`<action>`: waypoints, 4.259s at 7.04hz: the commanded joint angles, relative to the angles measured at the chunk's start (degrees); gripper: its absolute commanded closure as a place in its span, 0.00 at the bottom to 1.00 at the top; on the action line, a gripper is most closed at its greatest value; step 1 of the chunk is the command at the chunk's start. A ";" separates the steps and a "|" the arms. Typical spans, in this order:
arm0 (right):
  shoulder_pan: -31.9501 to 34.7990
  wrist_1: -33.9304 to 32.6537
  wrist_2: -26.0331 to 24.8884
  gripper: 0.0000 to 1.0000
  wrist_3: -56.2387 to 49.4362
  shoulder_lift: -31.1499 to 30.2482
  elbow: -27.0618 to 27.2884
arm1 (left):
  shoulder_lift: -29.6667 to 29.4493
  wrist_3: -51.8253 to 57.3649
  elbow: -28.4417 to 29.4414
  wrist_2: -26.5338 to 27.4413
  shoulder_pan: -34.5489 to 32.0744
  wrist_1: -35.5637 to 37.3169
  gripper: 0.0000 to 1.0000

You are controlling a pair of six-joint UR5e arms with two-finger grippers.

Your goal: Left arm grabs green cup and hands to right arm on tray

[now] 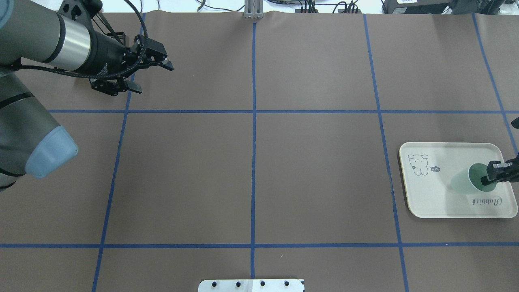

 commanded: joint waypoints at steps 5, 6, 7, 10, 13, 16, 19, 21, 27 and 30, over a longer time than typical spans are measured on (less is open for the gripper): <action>-0.69 -1.94 -0.72 0.89 0.01 1.54 -1.04 | -0.17 -0.05 -0.07 0.10 0.25 0.00 0.00; -0.51 -2.46 -0.89 0.31 0.01 1.54 -1.04 | -0.17 -0.05 -0.16 0.10 0.25 0.00 0.00; -0.25 -2.47 -1.85 0.01 0.01 1.54 -0.86 | -0.26 -0.05 -0.24 0.10 0.25 0.00 0.00; 4.22 -2.47 -0.28 0.00 -0.08 0.85 4.56 | 0.26 0.74 -2.17 -0.25 -0.88 1.13 0.00; 15.64 -2.38 2.10 0.00 -0.16 1.01 8.19 | 9.10 27.96 -8.65 -0.25 -6.49 12.95 0.00; 19.08 -8.31 1.31 0.00 -9.97 2.32 7.58 | 26.92 63.63 -11.76 -0.43 -17.38 15.91 0.00; 23.56 -18.10 1.04 0.00 -21.03 4.71 7.41 | 35.24 87.51 -10.27 -2.78 -28.79 25.24 0.00; 27.16 -26.07 1.04 0.00 -34.37 4.88 7.31 | 34.81 100.04 -9.39 -6.40 -36.12 34.06 0.00; 28.33 -29.19 -4.64 0.00 -43.06 5.58 8.01 | 40.94 101.21 -3.50 -18.27 -38.16 31.49 0.00; 26.65 -29.36 -4.94 0.00 -42.26 5.94 5.91 | 40.52 100.68 -2.01 -18.36 -37.98 30.23 0.00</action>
